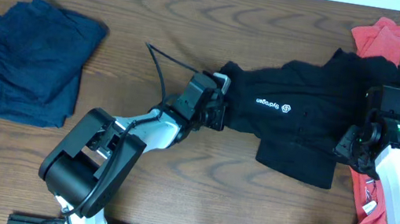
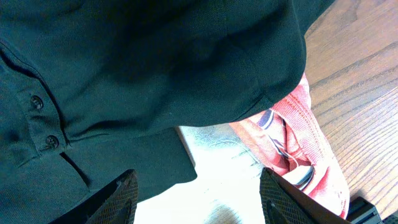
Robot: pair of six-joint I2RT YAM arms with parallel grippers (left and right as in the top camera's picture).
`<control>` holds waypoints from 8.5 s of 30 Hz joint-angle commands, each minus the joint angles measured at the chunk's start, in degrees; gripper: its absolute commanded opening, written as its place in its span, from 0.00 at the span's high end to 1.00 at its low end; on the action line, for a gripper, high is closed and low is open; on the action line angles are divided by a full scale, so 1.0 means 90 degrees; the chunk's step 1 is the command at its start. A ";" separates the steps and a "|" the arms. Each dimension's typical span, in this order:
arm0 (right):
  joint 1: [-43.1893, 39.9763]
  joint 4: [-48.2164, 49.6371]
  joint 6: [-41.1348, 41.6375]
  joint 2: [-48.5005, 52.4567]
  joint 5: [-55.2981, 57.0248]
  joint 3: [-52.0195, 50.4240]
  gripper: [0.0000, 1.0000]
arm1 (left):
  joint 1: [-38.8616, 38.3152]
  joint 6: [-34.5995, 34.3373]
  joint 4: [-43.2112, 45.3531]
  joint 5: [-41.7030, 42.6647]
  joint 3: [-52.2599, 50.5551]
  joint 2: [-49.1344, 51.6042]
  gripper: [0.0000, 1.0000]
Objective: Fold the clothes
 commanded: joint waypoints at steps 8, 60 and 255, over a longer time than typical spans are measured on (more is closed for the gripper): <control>-0.0087 0.0024 -0.0627 -0.0010 -0.0406 -0.0151 0.35 | 0.1336 0.0459 -0.2885 -0.2035 0.1564 -0.1790 0.94; -0.0199 0.2324 0.0245 0.1481 0.0848 -0.1137 0.97 | 0.1627 -0.0447 -0.7213 -0.2373 0.1409 0.0495 0.94; -0.0566 -0.2256 -0.1574 0.4422 -0.1343 0.5119 0.20 | 0.2008 0.0653 -0.9061 -0.0170 0.2628 -0.0146 0.15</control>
